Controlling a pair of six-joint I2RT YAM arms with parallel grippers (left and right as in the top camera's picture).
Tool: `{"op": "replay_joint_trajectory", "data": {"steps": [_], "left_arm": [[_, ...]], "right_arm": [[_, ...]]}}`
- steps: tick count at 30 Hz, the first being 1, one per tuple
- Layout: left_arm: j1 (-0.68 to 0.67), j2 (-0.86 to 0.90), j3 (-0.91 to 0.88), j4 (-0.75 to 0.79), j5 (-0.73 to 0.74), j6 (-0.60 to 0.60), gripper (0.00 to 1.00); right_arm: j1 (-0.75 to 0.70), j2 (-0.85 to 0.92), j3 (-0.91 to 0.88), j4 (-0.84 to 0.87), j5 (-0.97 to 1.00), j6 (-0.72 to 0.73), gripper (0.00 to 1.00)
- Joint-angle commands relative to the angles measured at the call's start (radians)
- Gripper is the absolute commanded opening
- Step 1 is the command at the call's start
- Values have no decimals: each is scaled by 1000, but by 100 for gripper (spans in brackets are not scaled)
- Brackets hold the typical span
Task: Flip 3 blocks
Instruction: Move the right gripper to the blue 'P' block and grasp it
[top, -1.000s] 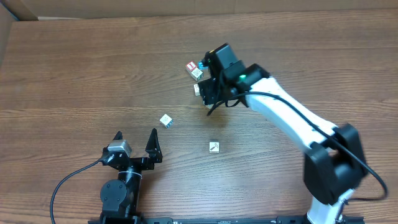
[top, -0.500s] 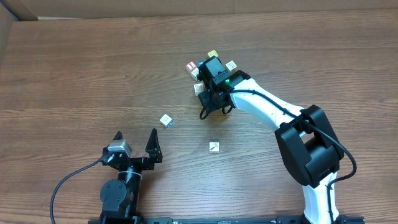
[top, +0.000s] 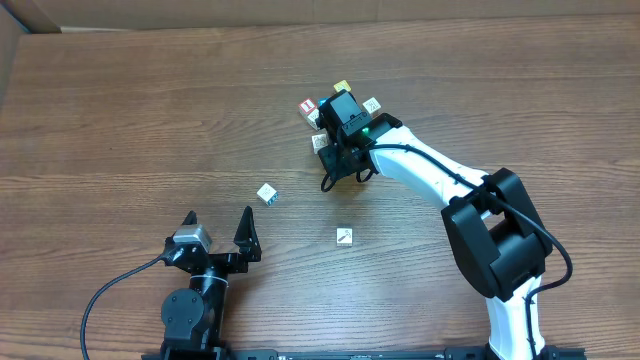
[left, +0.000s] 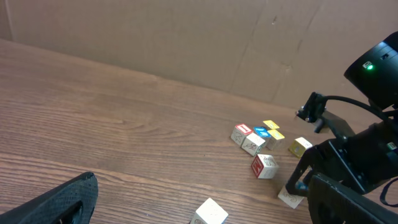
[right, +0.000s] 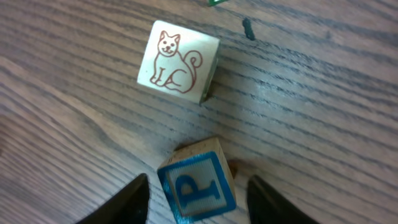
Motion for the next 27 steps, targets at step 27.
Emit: {"op": "replay_joint_trajectory", "data": {"steps": [27], "left_arm": [[5, -11, -3, 2, 8, 16, 100]], "right_arm": [[8, -9, 10, -2, 14, 132, 32]]}}
